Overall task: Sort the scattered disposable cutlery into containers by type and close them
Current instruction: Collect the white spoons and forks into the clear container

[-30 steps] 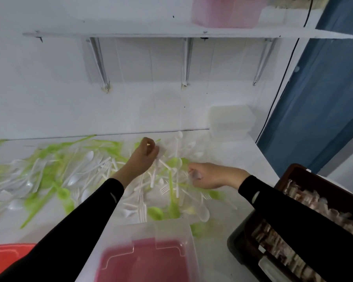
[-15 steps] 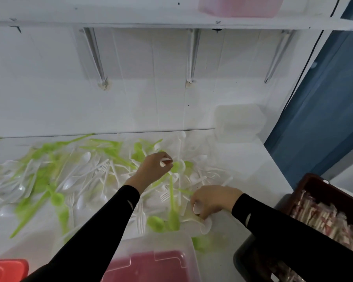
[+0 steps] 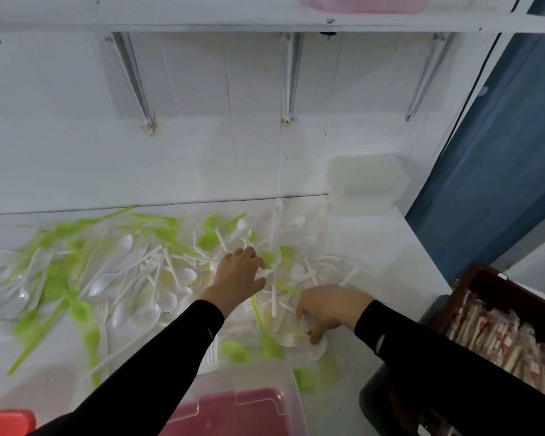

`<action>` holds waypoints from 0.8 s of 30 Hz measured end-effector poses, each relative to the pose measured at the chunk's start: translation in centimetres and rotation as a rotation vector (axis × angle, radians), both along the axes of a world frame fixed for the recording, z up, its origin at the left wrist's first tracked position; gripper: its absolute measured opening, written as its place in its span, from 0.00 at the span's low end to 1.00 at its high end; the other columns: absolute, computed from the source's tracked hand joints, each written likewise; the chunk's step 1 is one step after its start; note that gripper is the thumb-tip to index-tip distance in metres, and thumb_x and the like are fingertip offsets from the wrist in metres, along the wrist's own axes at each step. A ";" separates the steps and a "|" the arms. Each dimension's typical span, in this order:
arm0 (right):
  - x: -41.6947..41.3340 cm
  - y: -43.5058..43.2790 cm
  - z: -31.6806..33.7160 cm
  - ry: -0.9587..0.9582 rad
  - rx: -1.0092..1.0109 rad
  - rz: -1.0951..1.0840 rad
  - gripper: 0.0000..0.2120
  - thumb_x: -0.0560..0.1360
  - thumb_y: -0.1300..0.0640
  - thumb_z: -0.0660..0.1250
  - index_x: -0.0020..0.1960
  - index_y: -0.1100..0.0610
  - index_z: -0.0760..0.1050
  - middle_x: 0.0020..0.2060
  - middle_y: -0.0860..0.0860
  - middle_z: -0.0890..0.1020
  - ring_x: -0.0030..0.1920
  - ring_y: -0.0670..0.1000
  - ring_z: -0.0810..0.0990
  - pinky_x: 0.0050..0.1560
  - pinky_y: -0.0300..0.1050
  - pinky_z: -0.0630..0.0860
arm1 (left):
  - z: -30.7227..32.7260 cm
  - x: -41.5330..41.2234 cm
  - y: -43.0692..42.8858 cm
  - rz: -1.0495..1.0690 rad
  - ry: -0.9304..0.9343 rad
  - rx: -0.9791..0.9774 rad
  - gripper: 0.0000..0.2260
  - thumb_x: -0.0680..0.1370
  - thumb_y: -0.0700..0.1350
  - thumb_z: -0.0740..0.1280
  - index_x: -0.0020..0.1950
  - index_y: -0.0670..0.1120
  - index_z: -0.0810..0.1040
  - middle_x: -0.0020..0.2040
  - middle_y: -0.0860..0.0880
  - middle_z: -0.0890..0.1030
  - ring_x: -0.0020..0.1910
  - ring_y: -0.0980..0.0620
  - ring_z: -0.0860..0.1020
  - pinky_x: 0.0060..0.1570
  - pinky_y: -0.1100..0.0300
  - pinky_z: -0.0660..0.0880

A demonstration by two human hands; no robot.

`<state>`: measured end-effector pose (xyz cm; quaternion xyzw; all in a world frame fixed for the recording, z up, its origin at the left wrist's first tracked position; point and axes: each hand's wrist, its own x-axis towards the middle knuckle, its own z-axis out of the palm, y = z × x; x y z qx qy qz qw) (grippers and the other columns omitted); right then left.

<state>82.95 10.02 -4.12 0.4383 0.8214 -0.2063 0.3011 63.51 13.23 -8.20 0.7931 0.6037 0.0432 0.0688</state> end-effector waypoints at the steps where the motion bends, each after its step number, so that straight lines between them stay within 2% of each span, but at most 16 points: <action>1: -0.2 0.0 0.0 0.007 0.021 -0.003 0.23 0.72 0.50 0.74 0.64 0.54 0.76 0.59 0.53 0.78 0.59 0.56 0.77 0.49 0.45 0.70 | 0.0 -0.1 0.0 -0.005 -0.002 0.009 0.16 0.77 0.53 0.67 0.64 0.53 0.76 0.61 0.51 0.73 0.62 0.50 0.71 0.60 0.57 0.65; 4: -0.3 0.2 0.1 0.100 0.100 -0.053 0.13 0.74 0.50 0.69 0.56 0.54 0.76 0.56 0.52 0.78 0.56 0.55 0.77 0.52 0.48 0.73 | 0.1 -0.2 0.0 -0.059 -0.026 0.050 0.14 0.78 0.50 0.68 0.63 0.52 0.75 0.60 0.51 0.73 0.61 0.49 0.72 0.59 0.57 0.66; 7: 0.0 0.4 0.2 0.159 0.076 -0.095 0.17 0.74 0.51 0.69 0.61 0.52 0.75 0.58 0.51 0.78 0.57 0.54 0.76 0.50 0.45 0.70 | 0.0 0.0 0.0 -0.071 -0.033 0.013 0.12 0.78 0.54 0.66 0.61 0.54 0.78 0.58 0.52 0.74 0.61 0.50 0.72 0.60 0.58 0.66; 11: 0.5 0.1 -0.1 0.128 -0.110 -0.148 0.21 0.70 0.58 0.74 0.62 0.50 0.75 0.58 0.52 0.77 0.55 0.54 0.78 0.46 0.45 0.74 | -0.3 -0.1 -0.1 -0.035 0.004 -0.073 0.23 0.75 0.62 0.67 0.67 0.54 0.75 0.62 0.53 0.74 0.63 0.51 0.71 0.62 0.57 0.65; 14: 0.4 0.2 -0.2 0.091 -0.069 -0.073 0.26 0.68 0.58 0.77 0.64 0.50 0.75 0.60 0.51 0.76 0.57 0.55 0.77 0.49 0.46 0.74 | -0.2 -0.2 0.0 -0.035 -0.002 -0.095 0.22 0.74 0.63 0.68 0.64 0.54 0.77 0.60 0.53 0.74 0.63 0.51 0.71 0.61 0.57 0.65; 19: 0.3 0.2 -0.1 0.052 0.004 -0.052 0.28 0.68 0.52 0.77 0.66 0.52 0.75 0.60 0.52 0.78 0.58 0.55 0.78 0.49 0.42 0.70 | 0.1 -0.1 -0.1 -0.032 -0.029 -0.020 0.14 0.77 0.57 0.68 0.58 0.51 0.78 0.56 0.52 0.77 0.59 0.50 0.73 0.58 0.57 0.66; 22: 0.5 0.5 0.2 0.154 0.043 -0.106 0.27 0.71 0.49 0.75 0.67 0.54 0.74 0.61 0.53 0.77 0.61 0.56 0.76 0.56 0.46 0.71 | 0.8 -0.3 -0.1 0.038 -0.147 0.051 0.09 0.78 0.46 0.66 0.57 0.46 0.74 0.50 0.46 0.80 0.53 0.44 0.78 0.50 0.54 0.70; 24: 0.7 0.8 0.7 0.279 0.063 -0.199 0.21 0.72 0.51 0.72 0.63 0.56 0.75 0.58 0.54 0.78 0.58 0.56 0.77 0.54 0.45 0.72 | 0.8 -0.9 0.3 0.080 -0.273 0.077 0.09 0.78 0.39 0.64 0.58 0.44 0.71 0.46 0.42 0.81 0.47 0.38 0.79 0.43 0.51 0.73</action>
